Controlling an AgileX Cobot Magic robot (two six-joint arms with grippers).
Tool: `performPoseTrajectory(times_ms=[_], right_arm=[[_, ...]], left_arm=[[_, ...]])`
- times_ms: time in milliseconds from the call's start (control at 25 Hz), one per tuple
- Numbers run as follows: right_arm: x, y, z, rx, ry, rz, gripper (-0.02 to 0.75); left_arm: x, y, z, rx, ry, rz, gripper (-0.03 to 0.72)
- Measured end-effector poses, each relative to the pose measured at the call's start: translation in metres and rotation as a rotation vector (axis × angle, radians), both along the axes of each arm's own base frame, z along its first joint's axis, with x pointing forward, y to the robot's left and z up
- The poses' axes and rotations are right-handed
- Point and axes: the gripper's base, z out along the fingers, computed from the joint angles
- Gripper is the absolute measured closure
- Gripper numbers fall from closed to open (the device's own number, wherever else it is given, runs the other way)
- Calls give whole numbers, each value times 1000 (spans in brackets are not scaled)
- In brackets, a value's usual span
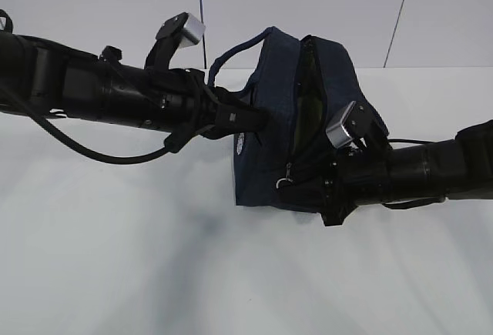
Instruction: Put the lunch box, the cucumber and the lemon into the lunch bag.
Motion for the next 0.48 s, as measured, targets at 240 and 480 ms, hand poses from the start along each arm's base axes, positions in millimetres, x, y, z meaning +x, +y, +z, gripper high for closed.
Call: performPoseTrajectory(times_ms=[240,480], right_arm=[[0,0,1,3,-4,3,502],[1,0,-6,2,16,3,502]], left_arm=[[0,0,0,0,0,0,696],[0,0,0,0,0,0,696]])
